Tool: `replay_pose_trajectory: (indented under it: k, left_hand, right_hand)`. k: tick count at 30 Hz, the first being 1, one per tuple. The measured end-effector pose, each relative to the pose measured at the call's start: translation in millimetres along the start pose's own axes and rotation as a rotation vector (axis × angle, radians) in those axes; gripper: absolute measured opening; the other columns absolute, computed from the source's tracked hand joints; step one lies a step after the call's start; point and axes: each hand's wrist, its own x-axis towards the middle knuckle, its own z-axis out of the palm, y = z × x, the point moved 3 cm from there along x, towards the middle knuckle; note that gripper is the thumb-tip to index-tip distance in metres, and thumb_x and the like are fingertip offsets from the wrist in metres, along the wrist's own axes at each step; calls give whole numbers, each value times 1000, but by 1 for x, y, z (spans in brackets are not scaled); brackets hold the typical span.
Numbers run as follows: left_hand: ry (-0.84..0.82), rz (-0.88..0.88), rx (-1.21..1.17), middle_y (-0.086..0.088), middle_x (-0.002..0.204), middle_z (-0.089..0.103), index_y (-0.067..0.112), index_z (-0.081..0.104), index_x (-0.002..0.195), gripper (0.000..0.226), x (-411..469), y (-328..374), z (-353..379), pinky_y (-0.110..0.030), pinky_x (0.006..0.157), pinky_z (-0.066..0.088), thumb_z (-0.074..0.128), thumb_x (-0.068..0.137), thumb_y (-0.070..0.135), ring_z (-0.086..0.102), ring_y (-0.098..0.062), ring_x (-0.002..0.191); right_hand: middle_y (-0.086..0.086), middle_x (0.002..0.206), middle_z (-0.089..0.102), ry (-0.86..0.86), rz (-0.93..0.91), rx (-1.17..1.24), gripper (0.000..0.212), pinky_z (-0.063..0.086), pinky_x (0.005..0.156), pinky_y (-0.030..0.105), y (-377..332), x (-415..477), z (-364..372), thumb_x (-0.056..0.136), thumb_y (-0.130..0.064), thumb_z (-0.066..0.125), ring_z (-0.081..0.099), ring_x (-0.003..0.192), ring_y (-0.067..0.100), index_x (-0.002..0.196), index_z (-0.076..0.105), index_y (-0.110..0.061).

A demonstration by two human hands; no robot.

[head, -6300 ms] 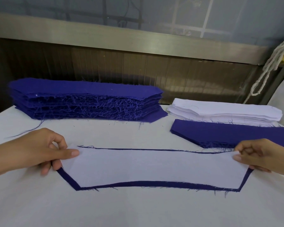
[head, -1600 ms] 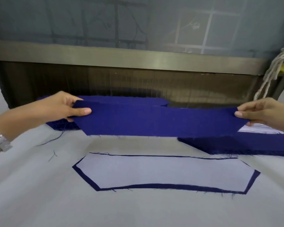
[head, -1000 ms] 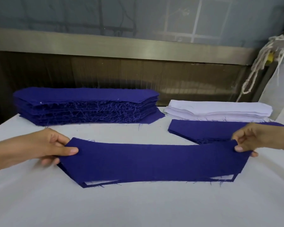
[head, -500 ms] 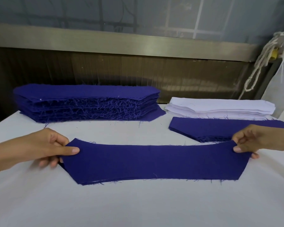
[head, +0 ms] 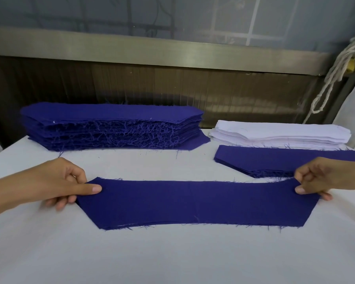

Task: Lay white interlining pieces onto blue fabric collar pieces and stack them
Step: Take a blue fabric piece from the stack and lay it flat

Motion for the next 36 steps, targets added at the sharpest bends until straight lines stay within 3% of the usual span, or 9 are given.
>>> replay_pose_trajectory:
  k: [6, 14, 21, 25, 29, 32, 36]
  left_hand:
    - [-47, 1, -30, -8, 61, 69, 16, 72, 66, 70, 0, 0, -3, -21, 39, 36, 84, 38, 79, 57, -14, 45]
    - [-47, -14, -27, -7, 62, 69, 15, 73, 68, 62, -3, 2, -1, -20, 39, 36, 85, 49, 73, 56, -13, 45]
    - [36, -9, 46, -8, 59, 70, 20, 72, 65, 50, -6, 8, 4, -16, 37, 37, 78, 49, 68, 59, -13, 42]
    - [92, 1, 96, -9, 58, 70, 25, 70, 65, 56, -7, 7, 0, -17, 45, 44, 75, 43, 76, 59, -13, 42]
    - [127, 70, 136, -1, 56, 68, 35, 69, 69, 70, -6, 5, -2, -26, 67, 54, 68, 32, 94, 59, -6, 44]
    - [185, 124, 156, 12, 58, 68, 48, 67, 72, 78, -5, 6, -2, -20, 63, 42, 56, 17, 102, 56, 6, 45]
    - [235, 155, 161, 19, 61, 67, 54, 67, 76, 81, -6, 8, -2, -18, 57, 38, 51, 14, 104, 57, 10, 48]
  right_hand:
    - [27, 84, 66, 17, -31, -27, 35, 46, 53, 17, 27, 15, -10, 89, -39, 78, 52, 51, 20, 98, 66, -7]
    - [21, 91, 68, 22, -67, -17, 35, 46, 55, 13, 33, 26, -5, 94, -40, 71, 49, 54, 18, 106, 67, -7]
    - [30, 79, 58, -37, -39, 14, 34, 44, 58, 9, 2, 0, 2, 90, -42, 76, 43, 57, 17, 101, 64, -12]
    - [11, 62, 53, -18, -6, 0, 38, 43, 56, 14, -29, -18, 14, 79, -50, 84, 43, 49, 12, 95, 65, -21]
    - [3, 59, 59, 92, 67, -111, 50, 37, 46, 19, -50, -33, 19, 65, -64, 87, 44, 46, 10, 86, 70, -22]
    - [0, 61, 64, 141, 99, -119, 51, 38, 46, 15, -63, -39, 21, 56, -65, 87, 49, 49, 4, 86, 75, -25]
    - [-2, 65, 69, 148, 96, -138, 34, 43, 53, 12, -79, -43, 28, 59, -55, 82, 57, 56, 1, 83, 78, -32]
